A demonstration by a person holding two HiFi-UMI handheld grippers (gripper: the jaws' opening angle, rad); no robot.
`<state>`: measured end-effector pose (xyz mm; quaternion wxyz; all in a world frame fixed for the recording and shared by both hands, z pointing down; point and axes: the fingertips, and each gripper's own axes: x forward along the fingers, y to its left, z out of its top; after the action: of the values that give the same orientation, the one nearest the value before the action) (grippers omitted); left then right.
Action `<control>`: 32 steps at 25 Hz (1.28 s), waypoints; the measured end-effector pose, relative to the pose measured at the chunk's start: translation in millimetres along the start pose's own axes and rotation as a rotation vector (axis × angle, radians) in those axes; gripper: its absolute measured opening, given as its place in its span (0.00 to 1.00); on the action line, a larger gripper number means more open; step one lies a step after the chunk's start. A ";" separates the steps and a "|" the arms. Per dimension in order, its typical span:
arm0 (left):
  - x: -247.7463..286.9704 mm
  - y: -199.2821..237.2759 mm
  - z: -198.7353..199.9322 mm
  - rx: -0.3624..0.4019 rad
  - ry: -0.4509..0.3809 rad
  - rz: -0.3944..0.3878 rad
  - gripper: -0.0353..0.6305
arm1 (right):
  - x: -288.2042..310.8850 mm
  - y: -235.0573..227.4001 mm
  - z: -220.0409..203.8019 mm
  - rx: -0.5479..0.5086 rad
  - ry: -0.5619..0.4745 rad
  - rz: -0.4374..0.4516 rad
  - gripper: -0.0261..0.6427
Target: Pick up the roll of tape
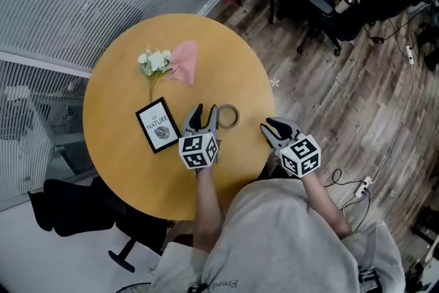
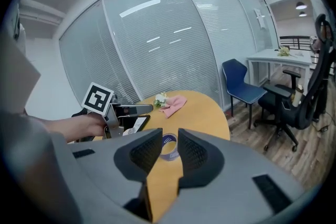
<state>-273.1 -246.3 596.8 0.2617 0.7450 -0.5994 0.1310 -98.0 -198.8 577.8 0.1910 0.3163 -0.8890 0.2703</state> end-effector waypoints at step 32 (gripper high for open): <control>57.8 -5.2 -118.1 0.040 0.261 -0.064 0.32 | 9.1 1.4 -48.7 -0.014 0.118 0.008 0.17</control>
<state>-239.8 -228.6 722.8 0.3265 0.7454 -0.5337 0.2303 -97.3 -172.8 620.0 0.2443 0.2946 -0.8794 0.2830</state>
